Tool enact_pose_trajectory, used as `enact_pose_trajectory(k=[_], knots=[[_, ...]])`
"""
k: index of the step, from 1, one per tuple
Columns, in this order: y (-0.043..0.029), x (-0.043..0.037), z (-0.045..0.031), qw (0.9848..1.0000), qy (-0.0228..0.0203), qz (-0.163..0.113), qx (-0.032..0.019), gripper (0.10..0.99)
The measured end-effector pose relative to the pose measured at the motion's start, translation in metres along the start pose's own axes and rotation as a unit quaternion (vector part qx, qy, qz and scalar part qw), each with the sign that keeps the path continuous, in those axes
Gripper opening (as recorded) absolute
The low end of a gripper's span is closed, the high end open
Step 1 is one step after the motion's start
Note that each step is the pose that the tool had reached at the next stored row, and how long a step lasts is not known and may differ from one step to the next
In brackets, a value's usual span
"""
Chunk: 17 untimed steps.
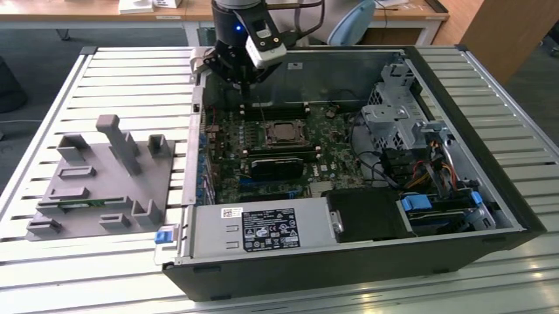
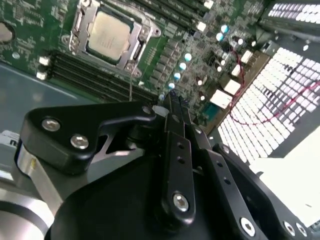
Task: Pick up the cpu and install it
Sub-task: 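Install the first cpu locking lever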
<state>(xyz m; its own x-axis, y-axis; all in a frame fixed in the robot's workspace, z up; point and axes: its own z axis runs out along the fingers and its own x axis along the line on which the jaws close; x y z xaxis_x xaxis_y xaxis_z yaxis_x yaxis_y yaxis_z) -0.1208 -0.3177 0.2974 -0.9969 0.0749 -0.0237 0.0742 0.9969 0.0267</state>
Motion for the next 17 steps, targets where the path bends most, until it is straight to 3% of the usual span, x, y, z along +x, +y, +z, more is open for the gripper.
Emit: enact_pose_trajectory(k=[17], knots=[[0.0061, -0.0006, 0.0117, 1.0000, 0.0000, 0.000, -0.0019, 0.122]])
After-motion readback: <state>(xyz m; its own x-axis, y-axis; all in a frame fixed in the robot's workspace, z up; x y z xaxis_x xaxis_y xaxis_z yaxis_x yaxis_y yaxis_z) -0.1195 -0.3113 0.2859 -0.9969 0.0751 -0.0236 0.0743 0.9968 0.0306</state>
